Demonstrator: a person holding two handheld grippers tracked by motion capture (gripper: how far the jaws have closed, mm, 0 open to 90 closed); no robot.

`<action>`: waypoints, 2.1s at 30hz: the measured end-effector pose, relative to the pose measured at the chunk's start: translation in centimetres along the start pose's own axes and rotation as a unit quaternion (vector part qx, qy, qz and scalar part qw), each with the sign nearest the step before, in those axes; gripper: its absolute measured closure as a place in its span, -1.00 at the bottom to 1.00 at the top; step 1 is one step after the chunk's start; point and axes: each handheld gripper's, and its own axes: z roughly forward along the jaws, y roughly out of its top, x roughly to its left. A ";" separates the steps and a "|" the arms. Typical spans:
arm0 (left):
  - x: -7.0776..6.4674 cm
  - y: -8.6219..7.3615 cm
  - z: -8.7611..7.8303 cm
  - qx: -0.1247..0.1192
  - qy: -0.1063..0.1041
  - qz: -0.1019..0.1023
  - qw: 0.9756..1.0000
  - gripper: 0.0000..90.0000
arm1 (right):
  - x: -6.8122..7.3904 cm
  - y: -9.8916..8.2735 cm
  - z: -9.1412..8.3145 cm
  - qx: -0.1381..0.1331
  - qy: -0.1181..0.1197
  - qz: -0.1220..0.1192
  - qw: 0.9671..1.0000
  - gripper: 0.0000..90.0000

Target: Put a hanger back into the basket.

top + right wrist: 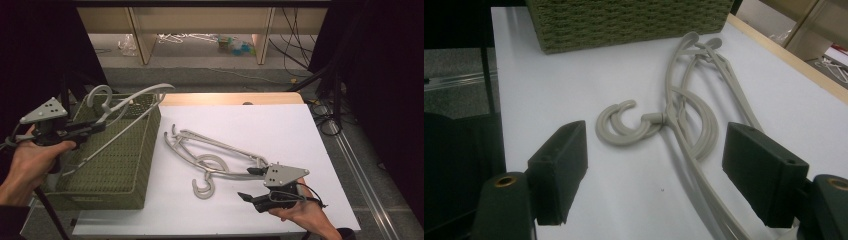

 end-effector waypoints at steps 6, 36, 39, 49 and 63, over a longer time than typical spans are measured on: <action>2.7 -1.8 0.2 0.005 0.016 -0.023 1.000 0.75 | -0.1 -0.2 0.2 0.005 0.001 0.003 1.000 -0.43; 7.0 -7.7 5.4 0.166 0.018 -0.023 0.986 0.75 | -0.1 -0.7 0.9 0.018 0.012 0.004 1.000 -0.43; 7.1 -8.3 5.9 0.175 0.030 -0.043 0.983 0.74 | -0.2 -0.7 0.9 0.019 0.012 0.005 1.000 -0.43; 8.1 -10.5 6.7 0.187 0.088 -0.124 0.971 0.71 | -0.1 -0.8 1.2 0.022 0.015 0.007 1.000 -0.43; 8.2 -9.8 4.9 0.144 0.163 -0.136 0.967 0.16 | -0.3 -1.3 1.4 0.023 0.010 0.014 1.000 -0.43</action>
